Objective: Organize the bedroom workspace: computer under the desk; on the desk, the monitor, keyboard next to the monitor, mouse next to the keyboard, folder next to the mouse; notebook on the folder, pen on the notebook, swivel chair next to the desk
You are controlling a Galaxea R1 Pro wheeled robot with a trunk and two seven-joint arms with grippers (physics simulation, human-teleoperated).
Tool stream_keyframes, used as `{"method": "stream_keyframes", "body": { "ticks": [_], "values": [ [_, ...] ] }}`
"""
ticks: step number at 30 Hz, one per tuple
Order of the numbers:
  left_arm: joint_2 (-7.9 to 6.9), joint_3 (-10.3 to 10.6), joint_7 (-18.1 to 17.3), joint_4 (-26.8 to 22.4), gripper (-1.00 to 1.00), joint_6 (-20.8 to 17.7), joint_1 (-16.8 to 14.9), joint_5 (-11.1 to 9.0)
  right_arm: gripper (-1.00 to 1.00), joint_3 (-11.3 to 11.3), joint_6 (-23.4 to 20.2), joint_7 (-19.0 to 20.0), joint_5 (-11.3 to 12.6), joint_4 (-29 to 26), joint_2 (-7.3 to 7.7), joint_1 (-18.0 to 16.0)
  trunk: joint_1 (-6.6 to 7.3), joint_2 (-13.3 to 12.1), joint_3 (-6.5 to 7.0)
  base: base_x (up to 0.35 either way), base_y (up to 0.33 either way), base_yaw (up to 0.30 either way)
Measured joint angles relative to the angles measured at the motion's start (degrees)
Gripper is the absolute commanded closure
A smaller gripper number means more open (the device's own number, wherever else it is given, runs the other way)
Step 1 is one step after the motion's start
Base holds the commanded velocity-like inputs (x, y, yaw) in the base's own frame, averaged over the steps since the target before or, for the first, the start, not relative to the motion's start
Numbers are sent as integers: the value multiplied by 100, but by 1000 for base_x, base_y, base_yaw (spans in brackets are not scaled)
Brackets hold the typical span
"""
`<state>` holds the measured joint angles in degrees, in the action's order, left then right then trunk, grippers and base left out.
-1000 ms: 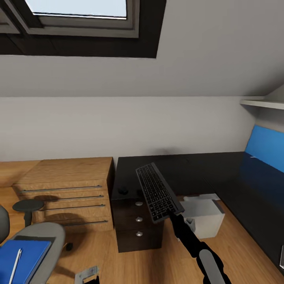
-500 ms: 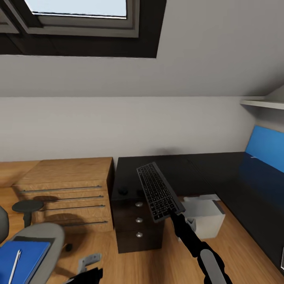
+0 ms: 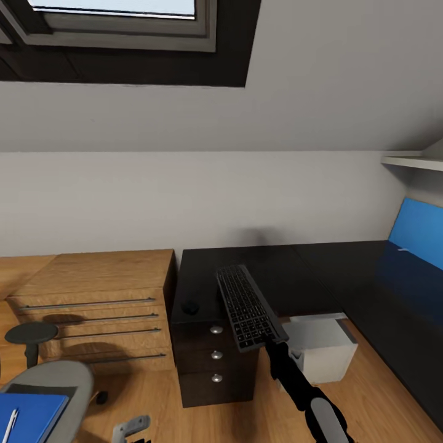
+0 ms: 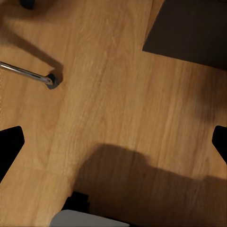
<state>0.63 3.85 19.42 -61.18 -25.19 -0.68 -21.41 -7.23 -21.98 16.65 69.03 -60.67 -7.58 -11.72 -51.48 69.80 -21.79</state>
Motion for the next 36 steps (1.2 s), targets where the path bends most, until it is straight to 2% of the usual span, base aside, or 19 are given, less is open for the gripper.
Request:
{"method": "stream_keyframes", "body": {
  "ticks": [5, 18, 22, 35, 36],
  "values": [
    [7, 6, 0, 44, -100, 32, 0, 4, 100, 1, -3, -31, 146, 223, -5, -1, 2, 0, 1, 125, 45, 0],
    [19, 15, 0, 121, -100, 108, -2, 4, 100, -6, -5, -34, 167, 258, -8, -1, 3, 1, 1, 294, 120, 0],
    [19, 62, 1, 228, -100, 242, 0, 5, 100, -8, -6, -33, 176, 257, -8, -1, 1, 0, 1, 77, 8, 0],
    [19, 104, 1, 282, -100, 273, 1, 13, 100, -8, -12, -91, 170, 257, -8, -1, 0, 0, 1, 5, 0, 0],
    [19, 104, 1, 282, -100, 273, 1, 13, -100, -8, -13, -99, 169, 257, -8, -1, 0, 0, 1, 0, 0, 0]
  ]
}}
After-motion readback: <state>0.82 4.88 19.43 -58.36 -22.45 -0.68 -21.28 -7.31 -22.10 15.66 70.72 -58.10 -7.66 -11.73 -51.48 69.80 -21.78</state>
